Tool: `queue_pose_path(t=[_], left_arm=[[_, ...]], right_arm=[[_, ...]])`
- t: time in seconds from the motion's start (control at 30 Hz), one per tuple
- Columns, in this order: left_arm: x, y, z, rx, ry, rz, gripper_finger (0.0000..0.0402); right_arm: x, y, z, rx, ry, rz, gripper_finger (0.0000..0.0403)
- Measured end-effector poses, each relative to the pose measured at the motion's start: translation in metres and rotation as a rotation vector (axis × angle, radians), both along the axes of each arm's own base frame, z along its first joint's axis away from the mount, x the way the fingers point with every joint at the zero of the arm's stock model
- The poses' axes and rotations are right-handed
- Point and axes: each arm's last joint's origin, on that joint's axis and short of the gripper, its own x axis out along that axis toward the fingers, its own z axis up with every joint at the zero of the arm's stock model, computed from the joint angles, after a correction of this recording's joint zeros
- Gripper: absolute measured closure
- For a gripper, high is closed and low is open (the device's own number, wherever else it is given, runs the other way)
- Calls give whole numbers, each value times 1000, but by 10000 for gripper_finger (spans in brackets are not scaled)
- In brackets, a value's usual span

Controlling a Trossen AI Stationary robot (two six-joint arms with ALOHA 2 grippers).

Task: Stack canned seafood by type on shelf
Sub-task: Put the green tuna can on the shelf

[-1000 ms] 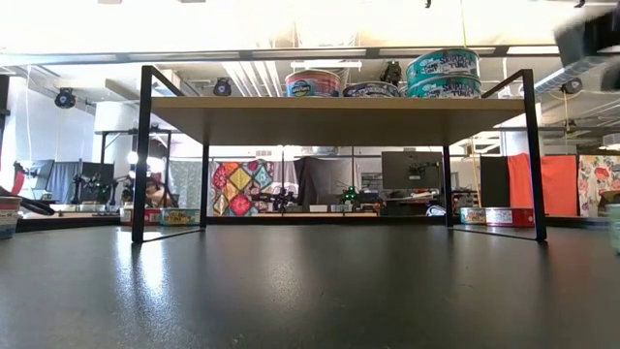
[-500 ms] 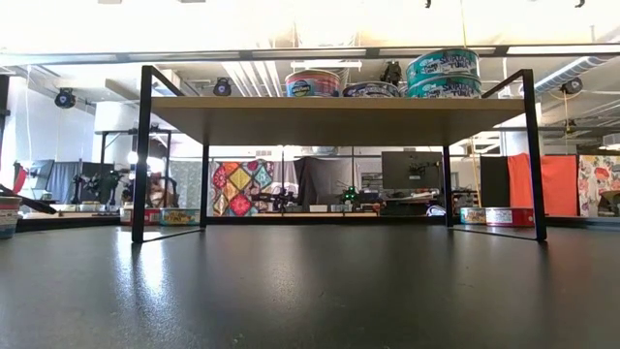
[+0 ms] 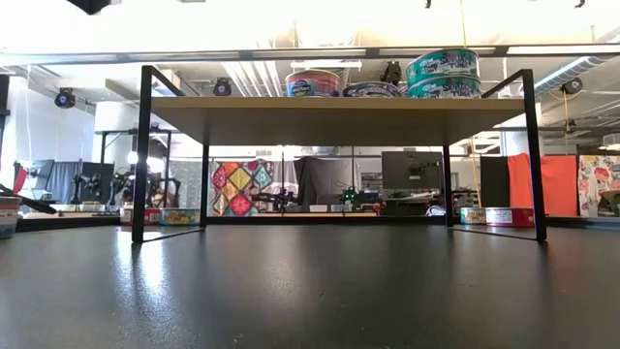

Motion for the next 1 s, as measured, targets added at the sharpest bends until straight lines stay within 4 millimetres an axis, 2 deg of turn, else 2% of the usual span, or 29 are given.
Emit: queue_pose_path(t=[0.17, 0.27, 0.4, 0.47, 0.57, 0.67, 0.77, 1.0], left_arm=[[1, -1, -8, -70, 72, 2, 21], [-8, -6, -11, 8, 2, 22, 33], [-26, -9, -26, 167, -71, 13, 55], [-33, -10, -37, 194, -70, -1, 66], [-38, -11, -50, 164, -74, -20, 77], [-36, -13, -58, 86, -126, -18, 80], [-27, -14, -64, 55, -185, -21, 80], [-15, -9, -82, 67, -210, -17, 80]], right_arm=[[13, 4, 1, 48, -94, 1, 390], [23, 8, 11, 46, -188, -27, 390], [36, 19, 25, 98, -283, -5, 390], [40, 23, 30, 116, -296, 13, 390], [34, 19, 30, 78, -243, 19, 390], [23, 9, 21, 9, -173, -13, 390], [20, 6, 10, 31, -147, -4, 390], [44, 3, 4, 110, -153, 153, 390]])
